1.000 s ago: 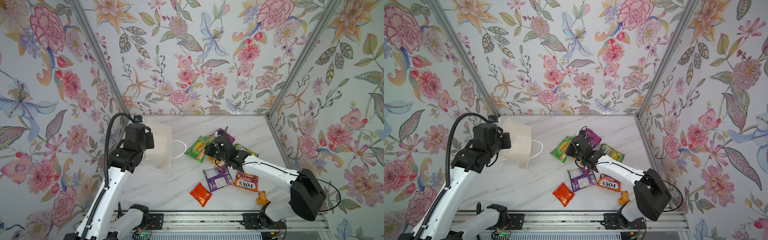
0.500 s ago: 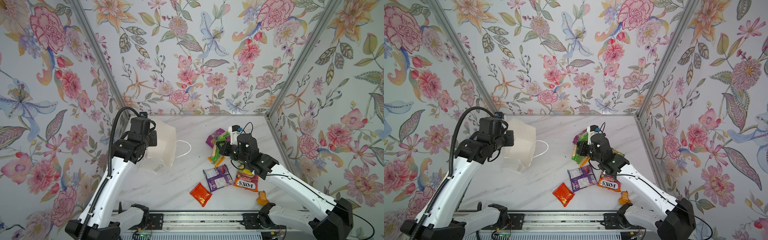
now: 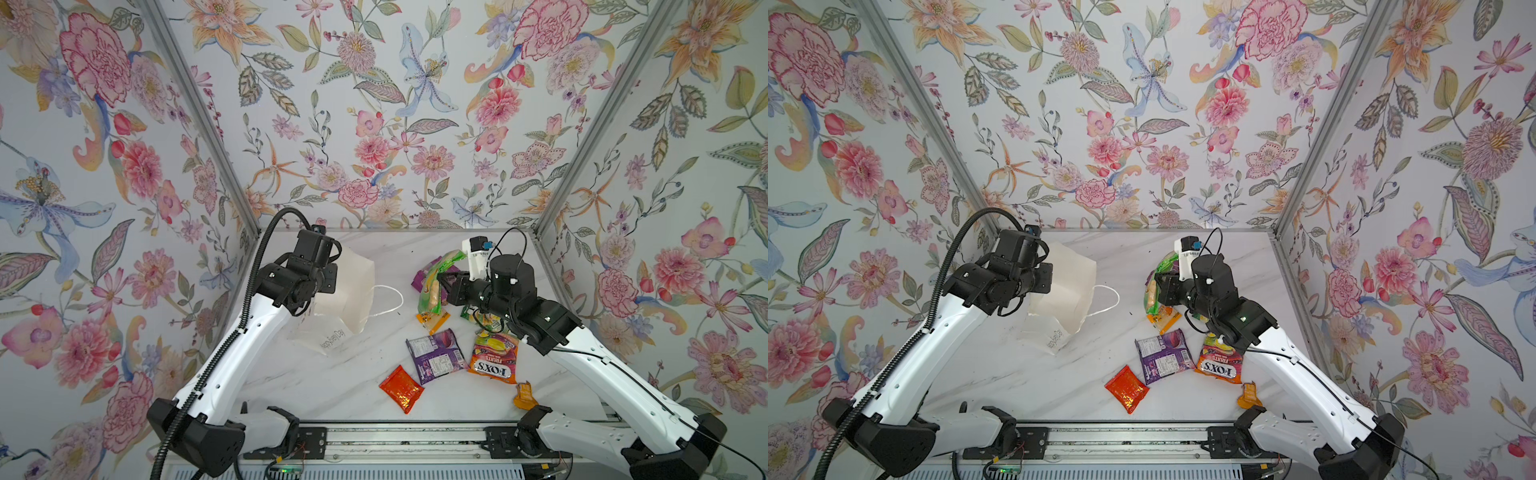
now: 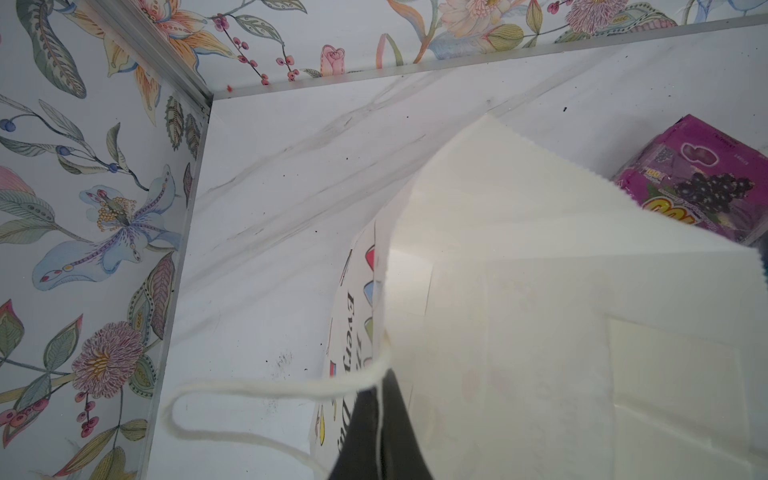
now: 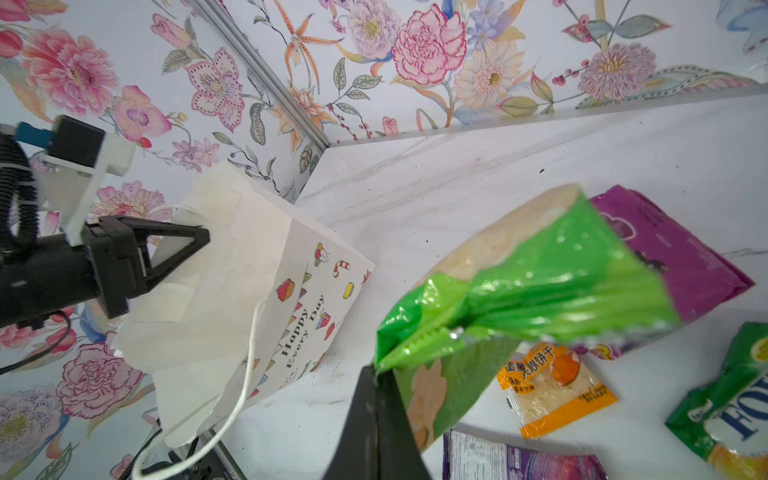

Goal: Place the snacks into the paper bag
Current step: 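Lift the green chip bag with the right gripper toward the paper bag opening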

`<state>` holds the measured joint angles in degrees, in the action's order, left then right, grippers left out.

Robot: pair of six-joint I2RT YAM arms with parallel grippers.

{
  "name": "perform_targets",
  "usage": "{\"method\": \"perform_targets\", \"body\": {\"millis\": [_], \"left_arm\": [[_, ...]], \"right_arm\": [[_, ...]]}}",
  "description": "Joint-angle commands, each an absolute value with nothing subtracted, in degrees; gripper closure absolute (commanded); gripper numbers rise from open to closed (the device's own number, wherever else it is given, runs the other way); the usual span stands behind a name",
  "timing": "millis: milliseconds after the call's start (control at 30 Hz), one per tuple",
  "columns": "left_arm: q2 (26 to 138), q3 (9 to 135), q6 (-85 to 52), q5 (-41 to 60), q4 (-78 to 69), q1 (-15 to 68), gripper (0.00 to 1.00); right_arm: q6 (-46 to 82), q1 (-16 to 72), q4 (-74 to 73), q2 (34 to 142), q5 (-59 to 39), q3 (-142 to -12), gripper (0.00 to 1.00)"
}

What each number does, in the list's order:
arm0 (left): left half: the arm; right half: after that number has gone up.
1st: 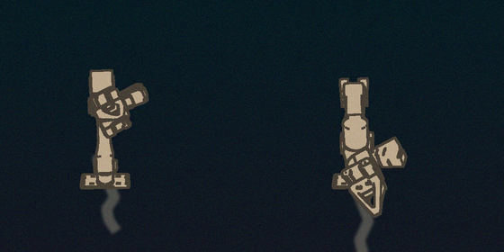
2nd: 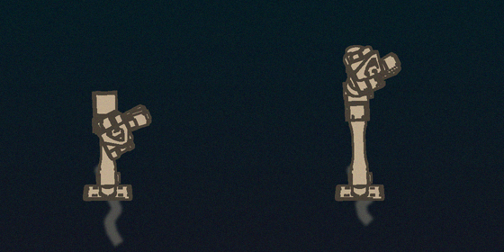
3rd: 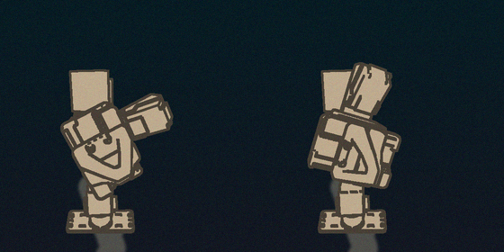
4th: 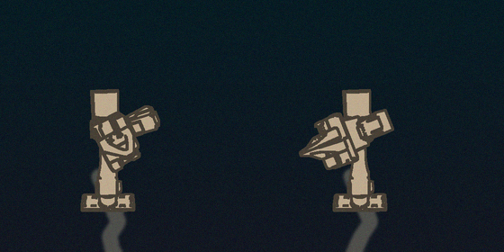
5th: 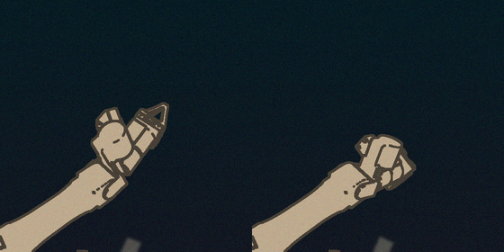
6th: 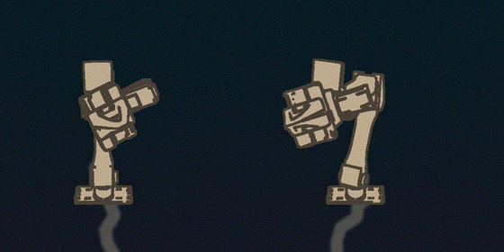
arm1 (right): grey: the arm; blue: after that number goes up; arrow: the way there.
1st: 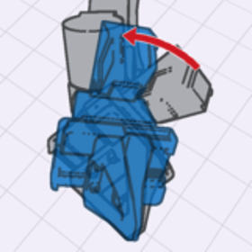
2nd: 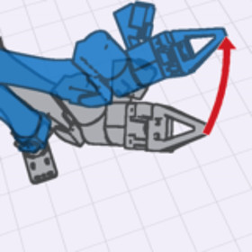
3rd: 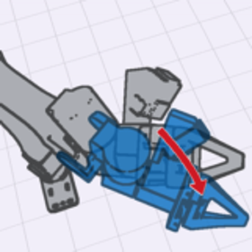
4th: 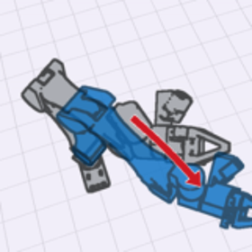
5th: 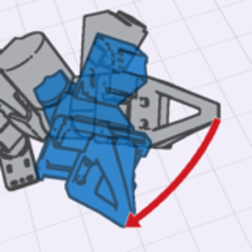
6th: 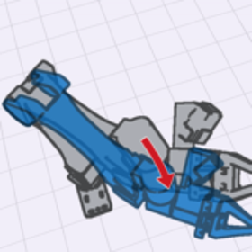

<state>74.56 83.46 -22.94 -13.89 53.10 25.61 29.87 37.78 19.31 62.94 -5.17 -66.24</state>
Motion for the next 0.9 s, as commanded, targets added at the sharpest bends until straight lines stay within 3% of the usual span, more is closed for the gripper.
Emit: {"method": "perform_targets", "body": {"millis": [0, 567, 867], "left_arm": [[75.3, 85.7, -23.8, -14.0, 53.2, 26.4, 1.00], [80.8, 90.3, -23.8, -11.3, 52.8, 30.6, 1.00], [84.2, 91.8, -24.2, -10.3, 51.6, 34.5, 1.00]], "right_arm": [[26.7, 37.5, 21.1, 62.3, -5.2, -71.4, 1.00], [19.6, 44.1, 29.1, 73.9, -4.7, -101.5, 1.00], [17.3, 51.4, 30.6, 79.4, -5.2, -108.1, 1.00]]}}
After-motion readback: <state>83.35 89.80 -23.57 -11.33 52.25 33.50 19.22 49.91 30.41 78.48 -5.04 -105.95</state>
